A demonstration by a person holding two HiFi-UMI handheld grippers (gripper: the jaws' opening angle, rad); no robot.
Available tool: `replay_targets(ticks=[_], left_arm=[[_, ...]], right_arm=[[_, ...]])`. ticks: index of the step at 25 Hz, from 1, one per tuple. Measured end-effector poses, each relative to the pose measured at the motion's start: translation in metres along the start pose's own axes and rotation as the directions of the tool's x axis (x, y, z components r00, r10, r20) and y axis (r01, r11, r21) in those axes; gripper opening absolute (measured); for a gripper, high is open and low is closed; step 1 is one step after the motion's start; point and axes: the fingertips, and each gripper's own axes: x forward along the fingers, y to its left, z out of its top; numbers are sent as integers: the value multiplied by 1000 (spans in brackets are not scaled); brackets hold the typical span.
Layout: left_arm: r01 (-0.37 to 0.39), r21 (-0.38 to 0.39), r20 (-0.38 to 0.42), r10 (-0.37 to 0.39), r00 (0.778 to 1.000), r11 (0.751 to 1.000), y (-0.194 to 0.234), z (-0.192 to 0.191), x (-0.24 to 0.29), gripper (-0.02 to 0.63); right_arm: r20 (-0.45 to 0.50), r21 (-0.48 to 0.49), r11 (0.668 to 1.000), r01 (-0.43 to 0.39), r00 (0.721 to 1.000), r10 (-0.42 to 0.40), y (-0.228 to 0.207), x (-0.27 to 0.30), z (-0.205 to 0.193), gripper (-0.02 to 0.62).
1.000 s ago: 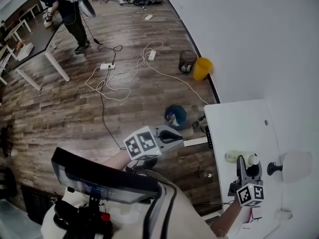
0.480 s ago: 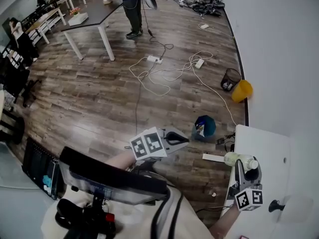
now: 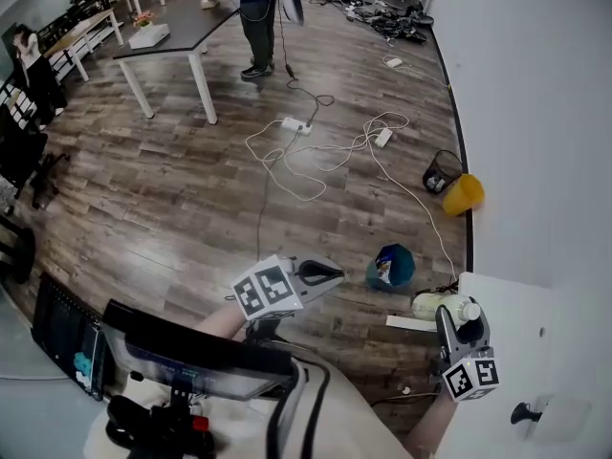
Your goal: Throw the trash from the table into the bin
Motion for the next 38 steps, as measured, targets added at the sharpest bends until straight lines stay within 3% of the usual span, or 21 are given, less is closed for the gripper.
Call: replay_targets(ticks=[7,12,19,23,27,33,38], left_arm=[[3,-28,48,-2,999,1000,111,-12,-56,12],[-38,-109,116,51,992,993,177,-20,-76,12],[33,-161,125,-13,992,986,211,-41,-97,12],[81,-155,93,-68,993,985,210,-37,-67,12],[97,-141,41,-92,995,985,204,-29,-16,12],[58,-129,-32,-62,998,990,224,6,75,12],[59,-138,-26,-63,998,989,244,51,119,12]], right_arm=[[-28,-47,999,12,1000,-13,55,102,25,322],[-29,-95,995,-19,999,16,80,160,30,322],[-134,-109,993,39,990,-54,116,196,28,322],[-189,-85,993,82,977,-97,84,205,6,322],[-217,-8,990,142,966,-140,21,200,-28,322],[-194,57,988,143,972,-129,-80,215,-51,322],[-245,119,984,132,964,-100,-110,233,-69,322]])
